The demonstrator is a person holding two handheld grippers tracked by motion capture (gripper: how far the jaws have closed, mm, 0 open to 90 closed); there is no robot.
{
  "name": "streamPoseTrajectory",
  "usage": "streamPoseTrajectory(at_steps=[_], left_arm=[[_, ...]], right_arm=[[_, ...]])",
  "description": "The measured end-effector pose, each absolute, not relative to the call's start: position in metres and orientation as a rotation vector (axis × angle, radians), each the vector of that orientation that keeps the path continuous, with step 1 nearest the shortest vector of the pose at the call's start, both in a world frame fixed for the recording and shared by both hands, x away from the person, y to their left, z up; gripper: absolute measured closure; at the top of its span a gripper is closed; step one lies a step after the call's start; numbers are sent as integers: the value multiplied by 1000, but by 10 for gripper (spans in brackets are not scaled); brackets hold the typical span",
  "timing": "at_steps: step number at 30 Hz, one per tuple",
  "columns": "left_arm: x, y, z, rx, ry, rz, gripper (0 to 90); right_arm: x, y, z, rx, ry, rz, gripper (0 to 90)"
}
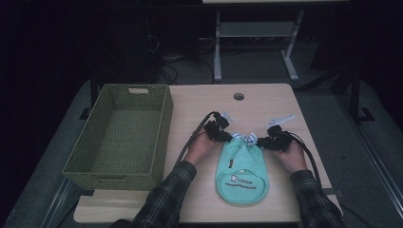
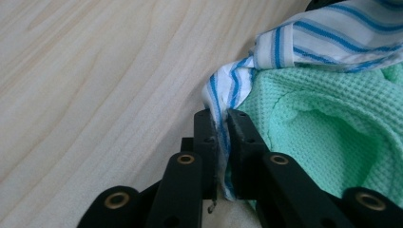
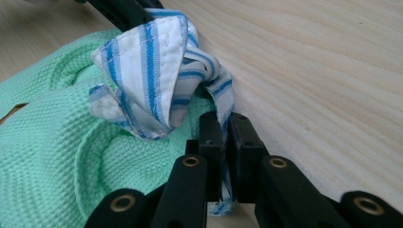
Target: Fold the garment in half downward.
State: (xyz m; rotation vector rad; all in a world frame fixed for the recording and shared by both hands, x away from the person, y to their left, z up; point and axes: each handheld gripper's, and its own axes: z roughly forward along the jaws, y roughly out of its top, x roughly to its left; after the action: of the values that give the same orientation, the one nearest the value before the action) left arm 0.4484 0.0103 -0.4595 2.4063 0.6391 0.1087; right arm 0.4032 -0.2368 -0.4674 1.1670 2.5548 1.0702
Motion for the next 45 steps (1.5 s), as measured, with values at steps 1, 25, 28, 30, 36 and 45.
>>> streamPoseTrajectory(at_steps=[1,25,28,30,36,45], left_arm=[[448,10,-459,2403,645,111,838],[438,16,-399,2253,576,279,850],[435,16,-389,2228,557,296,850],[435,16,-383,2233,543,310,850],[430,15,-375,2222,510,369,849],[420,17,-407,2264,463,390,847]], right_arm=[[403,-237,-467,1166,2555,1068,859],[399,-249,-409,1069,2474,1154,875],[396,-251,-400,1058,2462,1176,875],[395,-252,-395,1054,2456,1183,875],[393,-251,-384,1010,2424,1177,874],[388,-241,-429,1021,2423,1122,873]])
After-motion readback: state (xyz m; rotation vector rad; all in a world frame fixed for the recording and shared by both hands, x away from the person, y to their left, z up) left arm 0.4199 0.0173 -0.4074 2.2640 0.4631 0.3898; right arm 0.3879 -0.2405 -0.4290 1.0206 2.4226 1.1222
